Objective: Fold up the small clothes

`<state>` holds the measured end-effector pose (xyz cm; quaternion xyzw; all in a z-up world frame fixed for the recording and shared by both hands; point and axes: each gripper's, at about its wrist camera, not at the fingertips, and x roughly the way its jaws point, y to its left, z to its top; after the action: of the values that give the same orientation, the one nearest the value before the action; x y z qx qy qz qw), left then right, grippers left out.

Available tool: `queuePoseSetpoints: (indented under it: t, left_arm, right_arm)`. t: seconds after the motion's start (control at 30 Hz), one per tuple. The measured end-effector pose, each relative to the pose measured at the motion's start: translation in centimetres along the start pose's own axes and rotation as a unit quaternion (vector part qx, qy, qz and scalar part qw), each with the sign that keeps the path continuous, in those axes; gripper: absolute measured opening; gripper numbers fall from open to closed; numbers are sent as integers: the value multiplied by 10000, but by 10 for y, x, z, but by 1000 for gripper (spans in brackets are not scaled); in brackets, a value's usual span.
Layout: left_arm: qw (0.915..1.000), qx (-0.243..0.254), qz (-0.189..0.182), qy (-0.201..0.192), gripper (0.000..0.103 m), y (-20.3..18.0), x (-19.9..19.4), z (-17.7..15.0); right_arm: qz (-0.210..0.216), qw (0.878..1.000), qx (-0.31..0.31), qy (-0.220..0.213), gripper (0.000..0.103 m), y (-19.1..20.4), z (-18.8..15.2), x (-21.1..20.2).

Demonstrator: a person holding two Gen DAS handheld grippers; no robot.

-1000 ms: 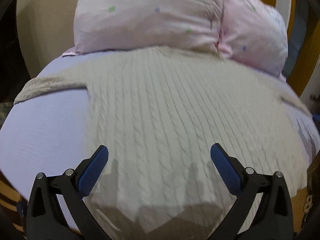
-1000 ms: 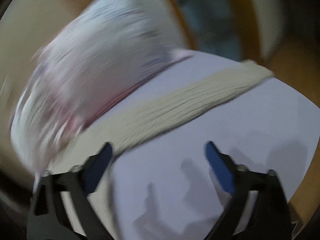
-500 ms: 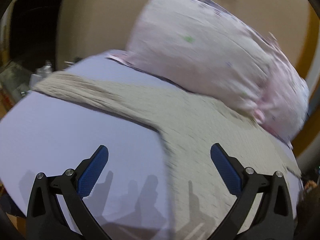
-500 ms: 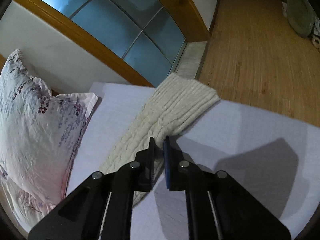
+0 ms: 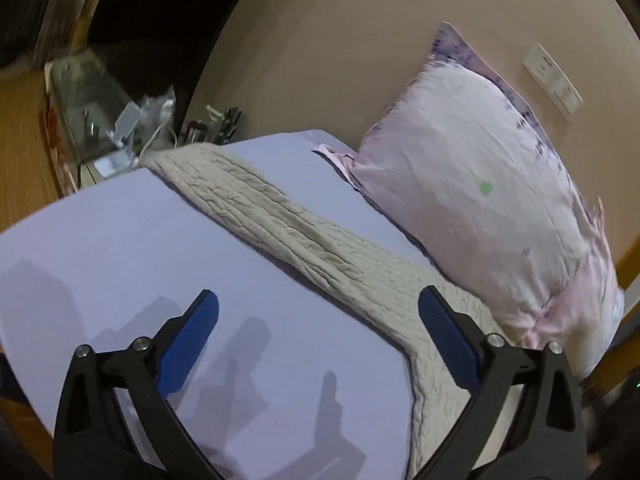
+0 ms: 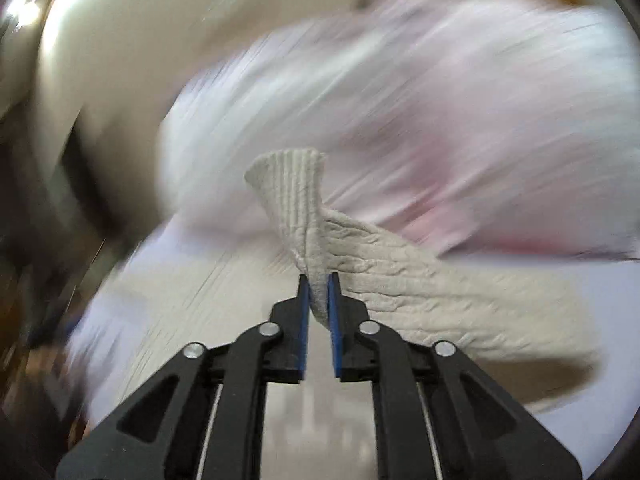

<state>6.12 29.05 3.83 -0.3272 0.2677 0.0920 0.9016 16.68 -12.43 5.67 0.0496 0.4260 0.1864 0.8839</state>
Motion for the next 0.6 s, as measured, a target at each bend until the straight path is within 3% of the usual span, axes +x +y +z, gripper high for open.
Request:
queuePoseSetpoints:
  t: [0.03,0.07,0.13,0.2,0.37,0.53,0.6]
  left_arm:
    - [10000,-55,-29,16,96,2,2,2]
    - [9998,-167,-51,57,94,7,5,6]
    - [9994,-322,-54,111,93,14,11,13]
    - [9986,-486,7,209,89,23,21,23]
    - [9922,-1153,256,404,78,55,49,49]
    - [9857,-1595,477,275,67,80,61,67]
    - [9841,-1638,632,265,50,86,65,73]
  right_arm:
    - [176,9991,14,373,22,10,-10,18]
    - [274,9985,60,478,28,12,-15,25]
    - [193,9994,116,277,57,6,-19,17]
    - [54,9997,239,10,70,-5,-22,-5]
    - [-224,9978,553,-300,75,-25,-37,-51]
    - [-334,9963,693,-372,78,-32,-41,-58]
    - [-319,9962,714,-390,80,-35,-41,-59]
